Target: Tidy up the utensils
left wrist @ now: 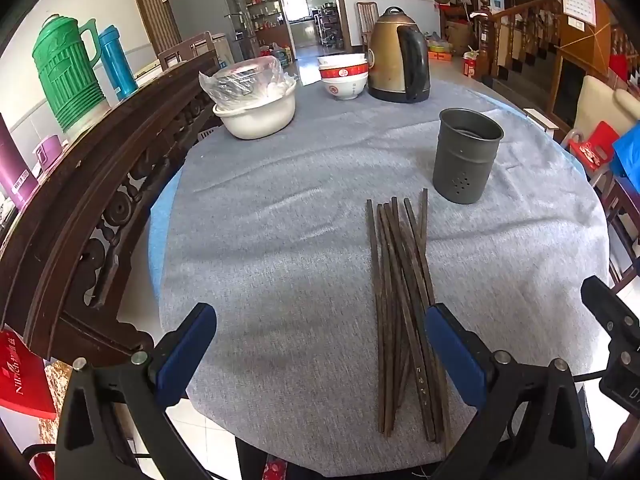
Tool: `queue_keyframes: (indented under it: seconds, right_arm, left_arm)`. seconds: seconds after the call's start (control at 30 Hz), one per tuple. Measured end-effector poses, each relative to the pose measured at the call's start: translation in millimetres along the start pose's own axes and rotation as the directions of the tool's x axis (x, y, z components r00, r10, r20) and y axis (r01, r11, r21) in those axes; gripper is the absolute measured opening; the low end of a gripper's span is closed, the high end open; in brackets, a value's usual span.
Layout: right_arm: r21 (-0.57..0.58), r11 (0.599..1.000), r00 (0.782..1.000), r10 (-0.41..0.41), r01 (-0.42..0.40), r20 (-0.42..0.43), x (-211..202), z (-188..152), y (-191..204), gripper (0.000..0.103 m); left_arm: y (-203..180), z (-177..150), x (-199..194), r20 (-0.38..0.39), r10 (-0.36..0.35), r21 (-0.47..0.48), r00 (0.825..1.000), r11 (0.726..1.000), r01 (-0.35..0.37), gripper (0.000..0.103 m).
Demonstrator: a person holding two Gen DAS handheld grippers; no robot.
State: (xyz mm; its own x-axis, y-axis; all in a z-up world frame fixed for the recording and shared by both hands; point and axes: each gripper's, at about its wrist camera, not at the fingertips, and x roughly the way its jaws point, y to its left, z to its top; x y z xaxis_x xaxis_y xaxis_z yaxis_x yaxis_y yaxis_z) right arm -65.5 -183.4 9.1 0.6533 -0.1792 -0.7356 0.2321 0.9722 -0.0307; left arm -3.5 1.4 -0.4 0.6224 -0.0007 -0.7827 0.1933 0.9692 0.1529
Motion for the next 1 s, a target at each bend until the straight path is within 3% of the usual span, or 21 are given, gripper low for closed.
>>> queue_keyframes:
  seconds: [0.27,0.57,0.7,1.0]
  right_arm:
    - [0.000,1.000,0.999,0.013,-0.013,0.033,-18.2,-5.7,0.2,0.103]
    - [0.000,1.000,0.997,0.031,-0.031,0.071,-55.8,-19.6,-4.3,0.103]
    - [0.008,0.999,0.995,0.047,-0.048,0.090,-72.2,-26.4,-8.1,0.103]
    - [0.051,0.995,0.981,0.080,-0.090,0.174,-102.1,-40.1,-22.4,0.103]
  left_arm:
    - [7.9,-18.4,-12.0,0.035,0.024,-0.003,0.999,1.000,-0.024,0.103]
    - [7.9,-34.7,-54.3,0.092,0.044,-0.009,0.995,0.999,-0.043,0.103]
    - [5.7,-44.3,-72.6,0.161,0.071,-0.003,0.984,0.997,-0.071,0.103]
    - [-1.6,-55.8,-103.8,0.175,0.095,0.011,0.980,0.995,-0.098,0.103]
